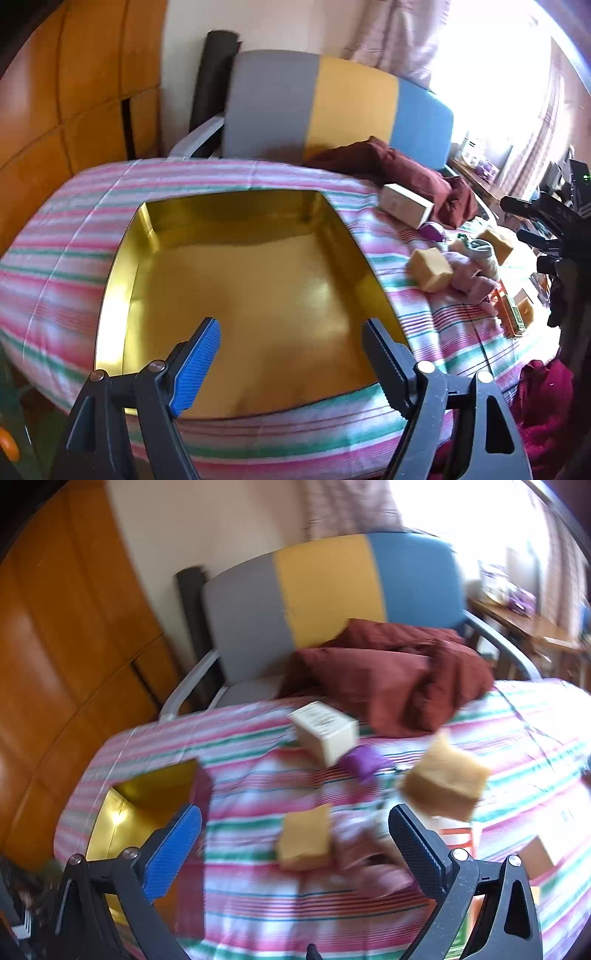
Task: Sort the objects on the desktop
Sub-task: 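Grasp a yellow sponge with the left tool while the right tool grasps another sponge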
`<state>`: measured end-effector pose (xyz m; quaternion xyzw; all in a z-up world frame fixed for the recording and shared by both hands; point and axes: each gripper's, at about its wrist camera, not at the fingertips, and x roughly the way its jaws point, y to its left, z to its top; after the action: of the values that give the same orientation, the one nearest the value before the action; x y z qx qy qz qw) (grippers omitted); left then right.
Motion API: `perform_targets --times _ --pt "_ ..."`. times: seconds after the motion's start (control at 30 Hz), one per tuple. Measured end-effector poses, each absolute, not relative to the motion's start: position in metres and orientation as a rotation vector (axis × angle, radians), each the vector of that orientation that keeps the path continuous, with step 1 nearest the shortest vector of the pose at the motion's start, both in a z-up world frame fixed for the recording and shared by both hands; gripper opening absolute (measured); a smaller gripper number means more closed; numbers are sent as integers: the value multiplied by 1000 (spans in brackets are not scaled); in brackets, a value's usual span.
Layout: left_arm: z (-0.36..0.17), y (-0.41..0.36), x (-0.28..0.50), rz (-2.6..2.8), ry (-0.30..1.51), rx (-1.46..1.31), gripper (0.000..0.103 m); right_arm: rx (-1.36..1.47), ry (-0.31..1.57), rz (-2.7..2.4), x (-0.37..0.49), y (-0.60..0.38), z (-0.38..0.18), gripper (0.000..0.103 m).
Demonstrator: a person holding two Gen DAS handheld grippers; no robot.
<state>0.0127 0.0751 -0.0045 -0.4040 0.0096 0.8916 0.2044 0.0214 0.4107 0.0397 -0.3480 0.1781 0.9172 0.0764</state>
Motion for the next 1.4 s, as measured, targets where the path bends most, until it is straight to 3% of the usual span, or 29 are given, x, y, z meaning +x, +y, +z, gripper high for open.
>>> perform_targets --times 0.2,0.4,0.67,1.03,1.4 --pt "7 125 7 2352 102 -1099 79 -975 756 2637 38 469 29 98" --pt "6 178 -1 2248 151 -1112 77 -1009 847 2569 40 494 13 90" --pt "-15 242 -24 2146 204 -1210 67 -964 920 2546 45 506 11 90" --pt "-40 312 -62 2051 191 -1302 68 -862 1041 2501 54 522 12 90" --pt "-71 350 -68 2018 335 -1340 69 -872 1034 2509 52 522 12 92"
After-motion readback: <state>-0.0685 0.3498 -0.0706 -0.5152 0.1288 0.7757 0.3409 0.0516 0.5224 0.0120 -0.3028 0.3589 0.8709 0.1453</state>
